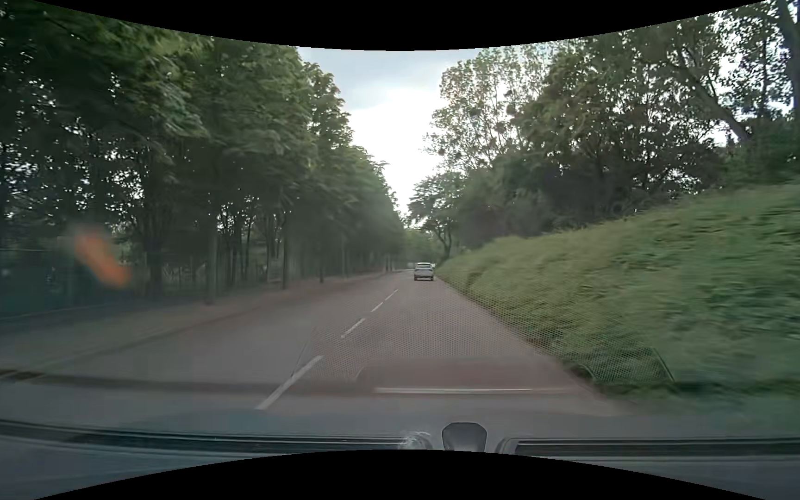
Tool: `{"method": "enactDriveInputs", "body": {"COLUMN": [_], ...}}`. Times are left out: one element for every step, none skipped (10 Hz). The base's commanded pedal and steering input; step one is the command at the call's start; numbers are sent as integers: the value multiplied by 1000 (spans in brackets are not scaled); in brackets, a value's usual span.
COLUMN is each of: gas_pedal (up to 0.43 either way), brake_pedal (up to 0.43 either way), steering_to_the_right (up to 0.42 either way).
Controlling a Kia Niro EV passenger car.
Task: Follow the waypoints while adhering to traffic rules and regulations
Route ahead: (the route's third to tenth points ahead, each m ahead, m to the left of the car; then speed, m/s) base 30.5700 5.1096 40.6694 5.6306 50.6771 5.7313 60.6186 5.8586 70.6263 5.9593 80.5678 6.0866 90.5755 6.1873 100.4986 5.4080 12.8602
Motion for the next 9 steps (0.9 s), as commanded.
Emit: {"method": "enactDriveInputs", "body": {"gas_pedal": [67, 67, 67, 67, 67, 67, 67, 67, 67], "brake_pedal": [0, 0, 0, 0, 0, 0, 0, 0, 0], "steering_to_the_right": [-3, -3, -4, -6, -6, -6, -6, -6, -6]}}
